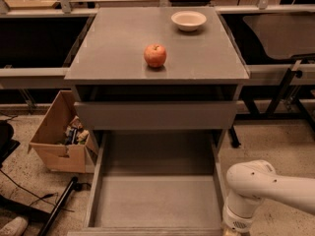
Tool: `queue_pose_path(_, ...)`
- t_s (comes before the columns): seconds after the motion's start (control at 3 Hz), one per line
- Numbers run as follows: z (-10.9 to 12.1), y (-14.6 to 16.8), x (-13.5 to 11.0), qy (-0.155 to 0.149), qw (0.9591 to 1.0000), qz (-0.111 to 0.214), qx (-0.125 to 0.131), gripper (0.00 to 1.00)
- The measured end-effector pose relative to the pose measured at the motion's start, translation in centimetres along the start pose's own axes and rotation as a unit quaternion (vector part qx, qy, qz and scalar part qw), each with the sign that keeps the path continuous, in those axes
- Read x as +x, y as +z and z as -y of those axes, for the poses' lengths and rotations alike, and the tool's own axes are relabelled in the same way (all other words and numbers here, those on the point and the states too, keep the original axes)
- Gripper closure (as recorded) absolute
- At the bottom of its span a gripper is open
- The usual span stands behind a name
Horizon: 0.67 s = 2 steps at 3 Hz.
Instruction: Open middle drawer
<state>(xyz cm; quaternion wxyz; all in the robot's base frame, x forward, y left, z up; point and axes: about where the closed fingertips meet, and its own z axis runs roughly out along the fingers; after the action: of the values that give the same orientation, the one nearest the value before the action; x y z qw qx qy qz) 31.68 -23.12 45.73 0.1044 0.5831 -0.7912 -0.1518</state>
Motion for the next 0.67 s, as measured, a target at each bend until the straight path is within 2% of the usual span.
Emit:
queue_pose_path(0.33,0.0,0.0,0.0,0.0,1.0,0.0,0.0,0.54)
queue_pose_path(0.67,0.0,0.0,0.0,0.0,1.0,0.0,0.0,0.31)
